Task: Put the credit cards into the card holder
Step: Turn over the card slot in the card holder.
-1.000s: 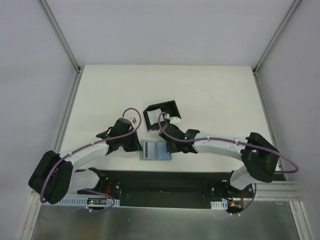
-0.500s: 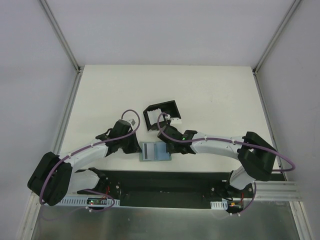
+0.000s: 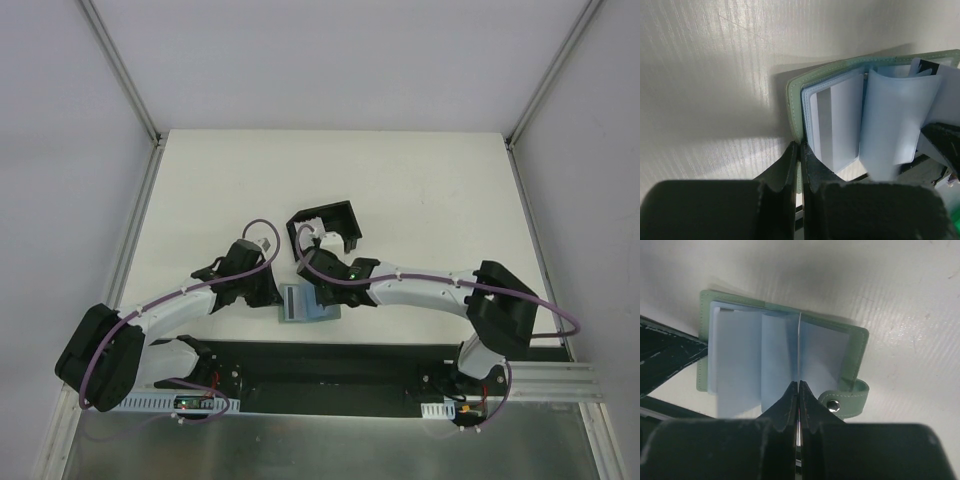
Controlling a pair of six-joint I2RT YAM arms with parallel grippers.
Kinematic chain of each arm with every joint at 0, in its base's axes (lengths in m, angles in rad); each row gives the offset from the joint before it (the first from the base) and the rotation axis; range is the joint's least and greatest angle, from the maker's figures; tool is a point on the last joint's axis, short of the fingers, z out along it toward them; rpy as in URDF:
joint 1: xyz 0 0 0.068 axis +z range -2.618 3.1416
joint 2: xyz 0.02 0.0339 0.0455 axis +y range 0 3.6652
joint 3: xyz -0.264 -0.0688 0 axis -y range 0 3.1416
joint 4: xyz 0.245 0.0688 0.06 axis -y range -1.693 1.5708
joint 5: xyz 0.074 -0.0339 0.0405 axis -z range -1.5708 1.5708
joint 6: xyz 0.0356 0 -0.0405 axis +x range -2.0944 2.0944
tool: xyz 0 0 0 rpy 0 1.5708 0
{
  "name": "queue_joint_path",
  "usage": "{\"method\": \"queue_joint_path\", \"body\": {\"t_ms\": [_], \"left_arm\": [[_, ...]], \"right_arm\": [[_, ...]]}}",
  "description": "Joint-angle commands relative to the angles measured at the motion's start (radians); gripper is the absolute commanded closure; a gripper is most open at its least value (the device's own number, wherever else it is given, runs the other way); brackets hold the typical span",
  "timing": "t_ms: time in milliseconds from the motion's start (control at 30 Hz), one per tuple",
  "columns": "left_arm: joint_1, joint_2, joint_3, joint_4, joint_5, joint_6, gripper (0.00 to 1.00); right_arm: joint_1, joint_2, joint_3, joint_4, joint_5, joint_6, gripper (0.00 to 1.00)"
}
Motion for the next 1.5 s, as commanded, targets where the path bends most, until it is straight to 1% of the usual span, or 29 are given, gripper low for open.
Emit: {"method": "queue_joint_path", "body": {"t_ms": [0, 233, 433, 500, 567, 633, 700, 767, 800, 900, 1033, 1167, 1233, 1267, 1433, 1467], "left_arm": [[0.010, -0.001, -0.002, 0.006, -0.005, -0.008, 1.00], [0.010, 0.010, -0.015, 0.021, -0.007, -0.011, 1.00], [0.010, 0.006, -0.024, 0.025, -0.011, -0.011, 1.00], [0.010, 0.001, -0.025, 0.023, -0.013, -0.012, 1.00], [0.010, 0.001, -0.029, 0.023, -0.016, -0.012, 1.00], [0.010, 0.004, -0.027, 0.023, -0.016, -0.012, 1.00], [0.010, 0.009, -0.027, 0.023, -0.016, -0.012, 1.00], [0.010, 0.015, -0.024, 0.023, -0.017, -0.011, 1.00], [0.010, 0.019, -0.022, 0.023, -0.019, -0.009, 1.00], [0.010, 0.022, -0.018, 0.023, -0.016, -0.008, 1.00], [0.010, 0.015, -0.021, 0.023, -0.017, -0.009, 1.00], [0.010, 0.015, -0.025, 0.023, -0.022, -0.011, 1.00], [0.009, 0.015, -0.032, 0.023, -0.029, -0.014, 1.00], [0.010, 0.016, -0.035, 0.023, -0.031, -0.012, 1.00], [0.010, 0.032, -0.051, 0.025, -0.060, -0.012, 1.00], [0.010, 0.038, -0.053, 0.025, -0.060, -0.012, 1.00]], "right_arm": [[0.012, 0.020, 0.045, 0.031, -0.055, -0.039, 1.00], [0.007, 0.053, 0.068, 0.131, -0.170, -0.077, 1.00], [-0.011, 0.025, 0.034, 0.114, -0.134, -0.054, 1.00], [-0.030, -0.016, -0.022, 0.175, -0.153, -0.043, 1.00], [-0.053, -0.056, -0.079, 0.254, -0.210, -0.040, 1.00], [-0.062, -0.094, -0.113, 0.309, -0.232, -0.042, 1.00], [-0.079, -0.111, -0.124, 0.359, -0.305, -0.062, 1.00], [-0.088, -0.102, -0.125, 0.395, -0.345, -0.054, 1.00], [-0.091, -0.086, -0.125, 0.425, -0.400, -0.049, 1.00], [-0.091, -0.033, -0.105, 0.453, -0.485, -0.037, 1.00], [-0.093, -0.021, -0.107, 0.459, -0.473, -0.016, 1.00], [-0.097, -0.078, -0.145, 0.441, -0.378, -0.013, 1.00], [-0.103, -0.113, -0.174, 0.453, -0.361, -0.006, 1.00], [-0.108, -0.127, -0.196, 0.479, -0.329, 0.004, 1.00], [-0.123, -0.185, -0.315, 0.638, -0.345, 0.046, 1.00], [-0.125, -0.199, -0.328, 0.671, -0.386, 0.049, 1.00]]}}
